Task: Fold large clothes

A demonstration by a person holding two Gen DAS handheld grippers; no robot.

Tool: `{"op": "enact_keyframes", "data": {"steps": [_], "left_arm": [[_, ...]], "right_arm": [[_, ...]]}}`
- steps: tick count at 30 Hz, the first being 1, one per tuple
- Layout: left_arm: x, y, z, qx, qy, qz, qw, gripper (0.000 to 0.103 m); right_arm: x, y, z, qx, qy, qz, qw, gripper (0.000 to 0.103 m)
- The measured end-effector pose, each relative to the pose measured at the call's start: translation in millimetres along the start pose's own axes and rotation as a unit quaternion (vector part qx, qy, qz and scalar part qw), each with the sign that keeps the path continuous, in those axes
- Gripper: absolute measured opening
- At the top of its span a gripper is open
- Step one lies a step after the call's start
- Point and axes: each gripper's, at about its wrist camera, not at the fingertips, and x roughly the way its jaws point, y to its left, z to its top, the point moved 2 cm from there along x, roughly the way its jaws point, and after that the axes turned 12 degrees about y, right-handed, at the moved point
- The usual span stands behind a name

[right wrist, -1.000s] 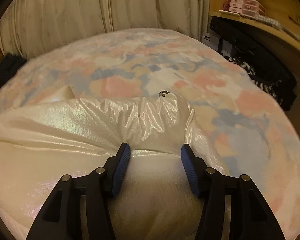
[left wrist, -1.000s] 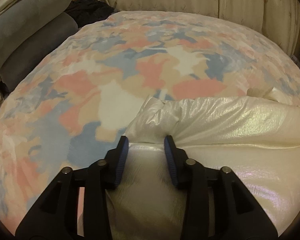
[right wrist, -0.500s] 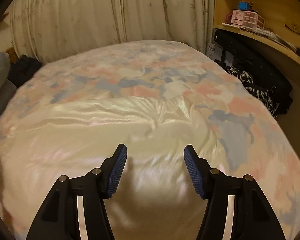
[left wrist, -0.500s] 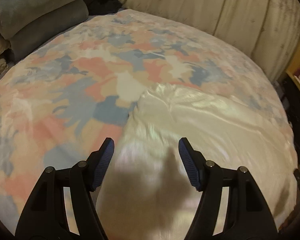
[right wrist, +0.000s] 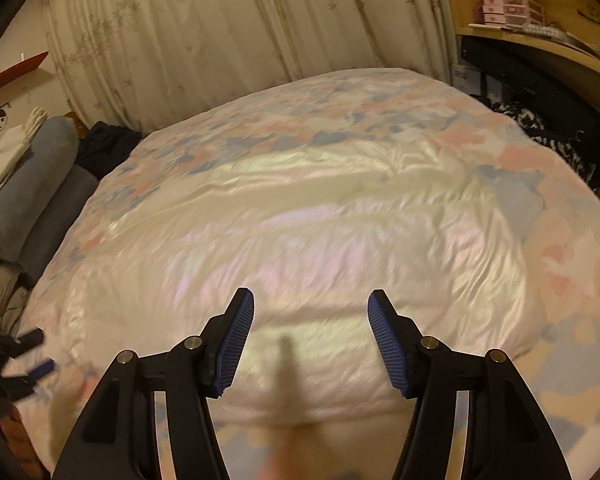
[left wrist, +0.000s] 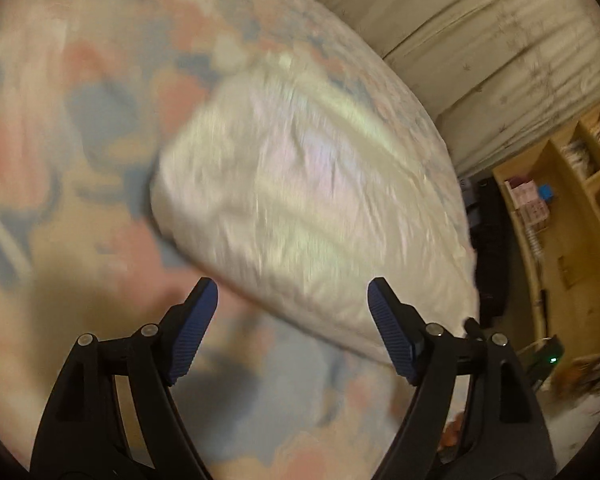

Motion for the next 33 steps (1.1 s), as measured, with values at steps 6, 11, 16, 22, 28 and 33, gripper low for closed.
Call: {"op": "enact_keyframes", "data": {"steps": [6,11,16,22,28,33], "left_arm": [[30,10,-18,-0.024,-0.005,-0.044,0.9987,0.075],[53,12,-11,-0.041,-0.021,-0.065,0.9968,0.075],[73,23,9,-0.065,-0.035,-0.072,0.9947,0.075],[90,26,49,-0.071,-0.05,-0.082,0.9929,0.075],[106,33,76,-0.084,-0.072,-0.097,0.9891,0.075],[112,35,76,-0.058,-0.087,-0.083,0.991,0.075]], "right_arm": [[-4,28,-29,-0.038,0.007,0.023,0.999,0.06],[-2,35,-36,-0.047,0.016,0.047,0.998,0.06],[6,37,-31,-0.055,0.028,0.059,0.996,0.06],[22,46,-8,-0.063,0.035,0.07,0.995,0.059],[48,70,34,-0.081,0.023,0.048,0.995,0.033],[84,101,86,-0.092,0.003,0.006,0.996,0.028]]}}
